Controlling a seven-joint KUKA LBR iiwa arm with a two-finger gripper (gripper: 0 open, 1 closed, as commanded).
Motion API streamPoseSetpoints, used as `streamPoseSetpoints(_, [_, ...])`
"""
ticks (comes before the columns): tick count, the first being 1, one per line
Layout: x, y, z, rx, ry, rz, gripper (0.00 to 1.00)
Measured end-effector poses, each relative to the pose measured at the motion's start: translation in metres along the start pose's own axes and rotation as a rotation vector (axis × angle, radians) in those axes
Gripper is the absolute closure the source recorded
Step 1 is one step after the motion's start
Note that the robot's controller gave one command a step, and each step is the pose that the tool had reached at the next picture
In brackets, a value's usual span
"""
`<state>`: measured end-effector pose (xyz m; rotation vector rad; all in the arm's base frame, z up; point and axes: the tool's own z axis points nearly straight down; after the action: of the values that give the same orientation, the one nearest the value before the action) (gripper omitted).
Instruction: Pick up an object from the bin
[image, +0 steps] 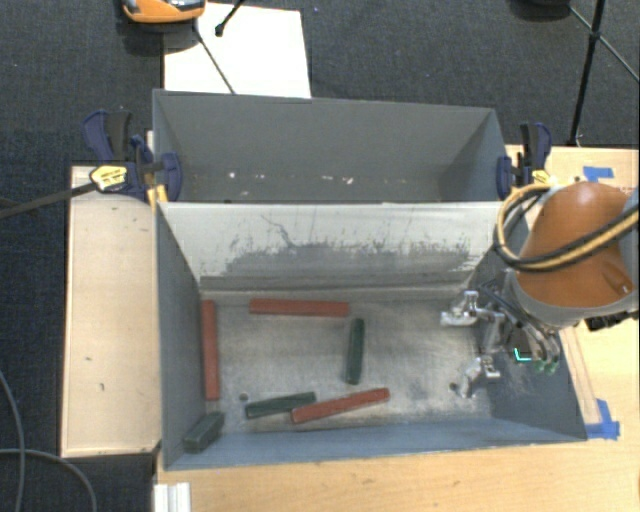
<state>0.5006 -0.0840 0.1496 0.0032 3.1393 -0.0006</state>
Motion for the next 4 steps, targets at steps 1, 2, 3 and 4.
streamPoseSetpoints(1, [-0.010,0.055,0.044,0.000,-0.004,0.009,0.00])
streamPoseSetpoints(2, [-0.006,0.096,0.071,-0.003,0.005,-0.004,0.00])
streamPoseSetpoints(3, [0.014,0.100,0.075,-0.001,-0.021,0.077,1.00])
streamPoseSetpoints(4, [0.014,0.100,0.075,-0.001,-0.021,0.075,1.00])
